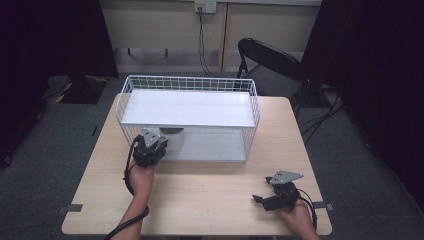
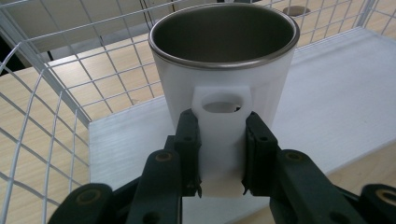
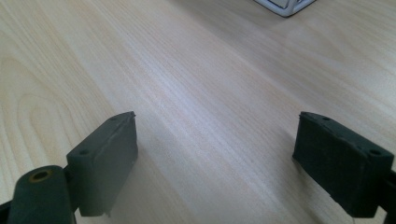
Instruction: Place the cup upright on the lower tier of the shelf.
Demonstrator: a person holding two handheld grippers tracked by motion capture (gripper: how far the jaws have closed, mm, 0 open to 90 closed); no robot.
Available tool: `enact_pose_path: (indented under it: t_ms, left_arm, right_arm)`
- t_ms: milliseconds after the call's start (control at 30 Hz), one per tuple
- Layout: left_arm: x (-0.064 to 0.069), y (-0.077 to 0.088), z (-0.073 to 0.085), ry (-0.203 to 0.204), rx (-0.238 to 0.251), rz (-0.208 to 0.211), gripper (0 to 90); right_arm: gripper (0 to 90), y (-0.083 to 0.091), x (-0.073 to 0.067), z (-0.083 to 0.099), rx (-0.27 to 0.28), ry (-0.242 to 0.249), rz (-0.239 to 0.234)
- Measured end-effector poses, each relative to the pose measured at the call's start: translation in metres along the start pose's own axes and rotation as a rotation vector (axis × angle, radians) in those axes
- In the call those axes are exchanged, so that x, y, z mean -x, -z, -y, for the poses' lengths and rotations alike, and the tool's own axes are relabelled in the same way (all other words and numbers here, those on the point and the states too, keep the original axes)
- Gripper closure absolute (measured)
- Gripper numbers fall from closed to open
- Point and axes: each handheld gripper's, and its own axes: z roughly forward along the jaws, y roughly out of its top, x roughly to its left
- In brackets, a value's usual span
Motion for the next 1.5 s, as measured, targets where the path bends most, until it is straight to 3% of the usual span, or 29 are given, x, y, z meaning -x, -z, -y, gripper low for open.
enact_pose_path:
  t_ms: [233,267,467,1100,1200,1267,1433,1467,1500]
  left_arm:
    - [-0.002,-0.001,0.003,0.015,0.002,-0.004,71.8]
    - [-0.001,-0.002,0.004,0.036,0.013,-0.004,71.8]
    - [-0.001,-0.005,0.005,0.055,0.013,-0.01,71.6]
    - [0.0,-0.009,0.003,0.093,0.002,-0.016,70.7]
    - [-0.003,-0.009,0.006,0.137,-0.002,-0.013,64.0]
    - [-0.004,-0.009,0.007,0.142,-0.002,-0.013,62.7]
    - [-0.008,-0.006,0.01,0.159,-0.025,0.004,48.7]
    - [-0.01,-0.004,0.011,0.162,-0.034,0.03,45.8]
    - [-0.01,-0.004,0.011,0.162,-0.034,0.03,44.8]
  right_arm:
    - [12.7,0.0,0.0,0.0,0.0,0.0,0.0]
    - [12.7,0.0,0.0,0.0,0.0,0.0,0.001]
    - [12.7,0.0,0.0,0.0,0.0,0.0,0.0]
    - [12.7,0.0,0.0,0.0,0.0,0.0,0.0]
    - [12.7,0.0,0.0,0.0,0.0,0.0,0.0]
    - [12.7,0.0,0.0,0.0,0.0,0.0,0.0]
    - [12.7,0.0,0.0,0.0,0.0,0.0,0.001]
    - [12.7,0.0,0.0,0.0,0.0,0.0,0.0]
    - [12.7,0.0,0.0,0.0,0.0,0.0,0.0]
